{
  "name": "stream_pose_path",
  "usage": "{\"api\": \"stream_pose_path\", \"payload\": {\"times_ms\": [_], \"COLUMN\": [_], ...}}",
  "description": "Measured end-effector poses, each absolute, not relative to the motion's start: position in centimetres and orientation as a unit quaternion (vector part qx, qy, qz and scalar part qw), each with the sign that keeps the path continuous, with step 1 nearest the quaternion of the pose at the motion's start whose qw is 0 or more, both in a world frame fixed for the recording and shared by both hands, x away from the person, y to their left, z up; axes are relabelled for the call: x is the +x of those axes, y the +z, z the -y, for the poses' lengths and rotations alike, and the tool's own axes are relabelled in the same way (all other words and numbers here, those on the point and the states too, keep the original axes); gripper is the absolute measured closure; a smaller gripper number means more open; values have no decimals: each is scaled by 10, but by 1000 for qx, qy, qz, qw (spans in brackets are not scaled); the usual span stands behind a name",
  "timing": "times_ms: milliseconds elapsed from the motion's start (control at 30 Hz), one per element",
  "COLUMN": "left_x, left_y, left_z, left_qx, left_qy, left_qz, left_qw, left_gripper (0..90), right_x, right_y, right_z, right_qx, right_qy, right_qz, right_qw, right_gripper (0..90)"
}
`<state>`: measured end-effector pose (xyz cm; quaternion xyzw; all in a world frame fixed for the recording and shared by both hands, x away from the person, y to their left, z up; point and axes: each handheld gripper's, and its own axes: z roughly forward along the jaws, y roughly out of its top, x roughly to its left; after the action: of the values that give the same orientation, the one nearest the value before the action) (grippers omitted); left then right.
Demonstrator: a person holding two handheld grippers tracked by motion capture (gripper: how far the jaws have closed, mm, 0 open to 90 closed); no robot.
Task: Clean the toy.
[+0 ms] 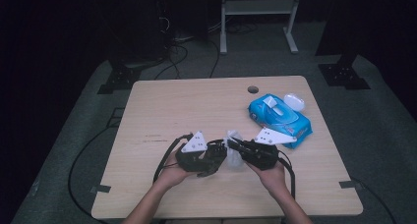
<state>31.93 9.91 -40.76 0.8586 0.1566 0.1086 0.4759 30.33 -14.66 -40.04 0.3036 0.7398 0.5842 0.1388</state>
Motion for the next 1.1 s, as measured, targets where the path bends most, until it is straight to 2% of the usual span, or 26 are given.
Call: {"api": "stream_pose_path", "payload": {"times_ms": [100, 300, 500, 733, 967, 1100], "left_x": [320, 320, 321, 320, 321, 320], "left_y": [-410, -409, -410, -413, -411, -413], "left_z": [-97, -96, -99, -93, -97, -94], "left_qx": [863, 860, 858, 860, 859, 860], "left_qy": [110, 106, 105, 96, 101, 95], "left_qz": [-153, -153, -160, -155, -157, -154], "left_qw": [468, 475, 477, 476, 477, 477], "left_gripper": [573, 573, 573, 573, 573, 572], "right_x": [303, 298, 304, 298, 306, 300], "right_y": [-404, -392, -408, -392, -408, -397], "right_z": [148, 140, 151, 140, 153, 145], "right_qx": [308, 279, 317, 280, 319, 297], "right_qy": [587, 601, 590, 605, 592, 606], "right_qz": [-737, -736, -733, -735, -731, -729], "right_qw": [129, 138, 121, 127, 116, 117], "right_gripper": [847, 846, 846, 846, 846, 847]}}
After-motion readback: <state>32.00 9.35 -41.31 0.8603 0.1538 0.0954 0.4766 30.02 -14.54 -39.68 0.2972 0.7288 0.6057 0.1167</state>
